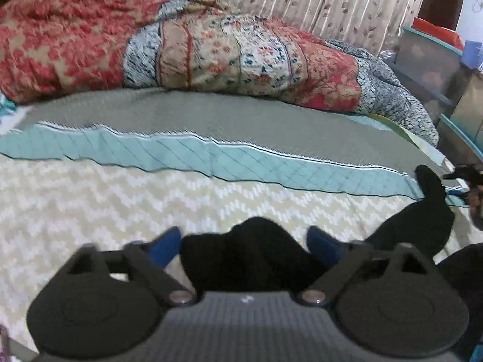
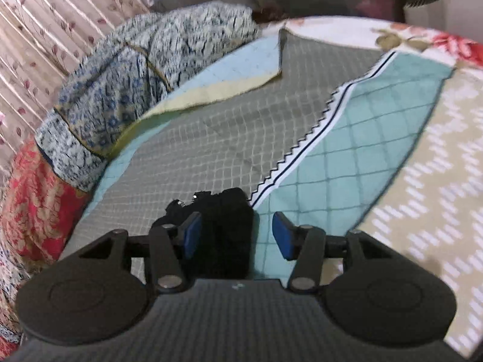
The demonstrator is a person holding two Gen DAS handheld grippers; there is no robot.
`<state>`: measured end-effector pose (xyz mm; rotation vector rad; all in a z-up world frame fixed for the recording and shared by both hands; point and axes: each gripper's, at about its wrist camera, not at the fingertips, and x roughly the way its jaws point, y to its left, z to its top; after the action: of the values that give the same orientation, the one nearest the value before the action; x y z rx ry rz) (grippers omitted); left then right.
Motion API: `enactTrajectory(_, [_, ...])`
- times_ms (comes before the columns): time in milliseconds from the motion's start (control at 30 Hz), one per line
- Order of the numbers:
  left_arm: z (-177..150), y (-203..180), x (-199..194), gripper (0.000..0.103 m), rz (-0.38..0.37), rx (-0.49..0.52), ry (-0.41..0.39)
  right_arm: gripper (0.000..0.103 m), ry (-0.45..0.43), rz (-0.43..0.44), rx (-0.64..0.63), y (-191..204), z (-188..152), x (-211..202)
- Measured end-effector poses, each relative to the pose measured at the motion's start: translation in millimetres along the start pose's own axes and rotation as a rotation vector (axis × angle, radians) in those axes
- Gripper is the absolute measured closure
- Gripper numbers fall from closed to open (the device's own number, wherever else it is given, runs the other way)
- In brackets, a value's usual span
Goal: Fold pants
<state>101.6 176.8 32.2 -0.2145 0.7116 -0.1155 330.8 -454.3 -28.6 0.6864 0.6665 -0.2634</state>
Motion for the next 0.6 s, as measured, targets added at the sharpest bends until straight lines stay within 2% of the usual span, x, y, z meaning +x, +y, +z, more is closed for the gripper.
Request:
enactTrajectory(33, [-0.6,-1.0,2.4,0.049,0.001,0.01,0.012,0.059,0.022,-0.001,-0.001,0.7,-0.3,6.8])
enactTrajectory(67, [-1.9,-2.8,5.2,0.051,-0.003,0.022,0.032,0.071,0.053,0.012,0.005,0.7,-0.8,13.1])
enactTrajectory(100, [-3.1,-4.5,4.6,0.056,-0.001,0.025,0.033,0.093,0.078,0.028,0.015,1.2,-3.1,17.3])
enactTrajectory(133, [-3.4,-6.8,2.5,0.061,0.003,0.027,0.034,0.093,0.09,0.035,0.033,2.3,-6.0,16.7])
enactTrajectory(200, [0.2,-9.5,-8.9,0.063,0.011,0.026,0.01,0.094,0.062,0.08,0.09,1.2,-7.2,2.6])
enactTrajectory(300, [5.7,-5.2,-36.3,0.065,0.026,-0.021,-0.072,0.094,-0.051,0.192,0.18,-4.4,7.3,-50.9])
enactTrajectory(500, [8.9,16.6,-66.5,0.066,0.061,-0.179,-0.187,0.094,-0.376,0.236,0.058,2.1,49.8,-185.9])
enactTrajectory(600, [15.3,25.4,-55.8,0.067,0.062,-0.258,-0.2,0.095,-0.487,0.174,-0.035,11.4,64.5,-227.3])
